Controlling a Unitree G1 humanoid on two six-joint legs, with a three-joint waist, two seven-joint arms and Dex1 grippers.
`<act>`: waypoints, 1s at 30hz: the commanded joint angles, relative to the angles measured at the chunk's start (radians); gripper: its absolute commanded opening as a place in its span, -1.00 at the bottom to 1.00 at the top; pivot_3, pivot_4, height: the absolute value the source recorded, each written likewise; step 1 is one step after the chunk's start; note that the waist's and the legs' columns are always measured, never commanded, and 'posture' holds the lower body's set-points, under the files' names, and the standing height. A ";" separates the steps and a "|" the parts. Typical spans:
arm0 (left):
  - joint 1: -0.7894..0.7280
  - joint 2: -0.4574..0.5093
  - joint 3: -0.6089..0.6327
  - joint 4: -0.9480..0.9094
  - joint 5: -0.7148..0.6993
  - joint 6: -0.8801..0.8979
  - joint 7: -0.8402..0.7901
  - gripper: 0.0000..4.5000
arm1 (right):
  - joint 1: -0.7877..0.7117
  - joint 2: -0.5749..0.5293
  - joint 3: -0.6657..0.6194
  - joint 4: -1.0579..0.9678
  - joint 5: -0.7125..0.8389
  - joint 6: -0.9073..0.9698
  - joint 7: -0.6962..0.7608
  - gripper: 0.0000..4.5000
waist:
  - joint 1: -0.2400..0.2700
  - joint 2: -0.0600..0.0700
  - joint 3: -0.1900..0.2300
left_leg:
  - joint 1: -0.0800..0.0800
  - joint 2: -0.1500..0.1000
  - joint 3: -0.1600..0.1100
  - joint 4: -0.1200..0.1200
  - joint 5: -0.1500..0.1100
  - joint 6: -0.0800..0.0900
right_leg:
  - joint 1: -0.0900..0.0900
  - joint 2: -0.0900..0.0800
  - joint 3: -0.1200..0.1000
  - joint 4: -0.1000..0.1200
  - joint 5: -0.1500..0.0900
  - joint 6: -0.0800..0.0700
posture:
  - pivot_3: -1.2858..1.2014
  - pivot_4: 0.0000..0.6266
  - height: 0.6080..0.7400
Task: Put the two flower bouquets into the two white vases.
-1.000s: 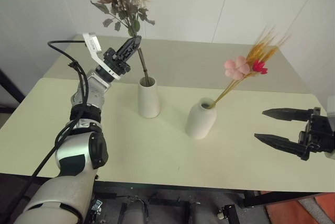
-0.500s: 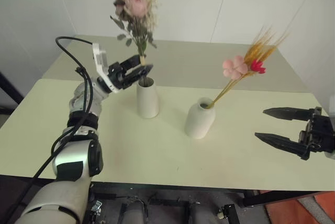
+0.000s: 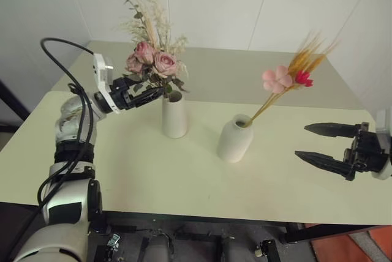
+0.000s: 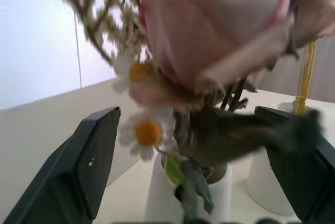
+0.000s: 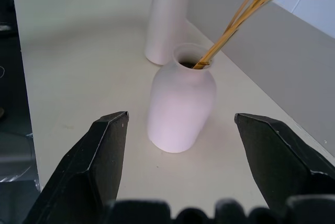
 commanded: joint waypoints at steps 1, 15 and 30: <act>0.100 0.092 0.035 -0.179 -0.059 0.068 -0.041 0.99 | -0.010 -0.010 -0.029 -0.001 0.001 -0.026 0.008 0.72 | -0.009 0.000 0.000 | 0.000 0.000 0.000 0.000 0.000 0.000 | 0.000 0.000 0.000 0.000 0.000 0.000 | 0.03 -0.52 1.00; 0.609 0.441 0.340 -0.557 -0.142 0.166 -0.045 0.99 | 0.004 -0.019 -0.035 0.083 -0.056 -0.070 0.047 0.72 | -0.007 0.001 -0.001 | 0.001 0.002 0.001 -0.001 0.000 0.000 | -0.001 0.000 -0.001 0.000 -0.005 0.003 | 0.03 -0.52 1.00; 0.808 0.471 0.560 -0.722 -0.199 0.214 0.002 0.99 | -0.062 -0.076 -0.022 0.230 -0.086 -0.091 0.112 0.72 | 0.002 0.004 -0.002 | 0.001 0.004 0.003 -0.001 0.000 -0.001 | -0.002 0.000 0.000 -0.001 -0.008 -0.001 | 0.03 -0.52 1.00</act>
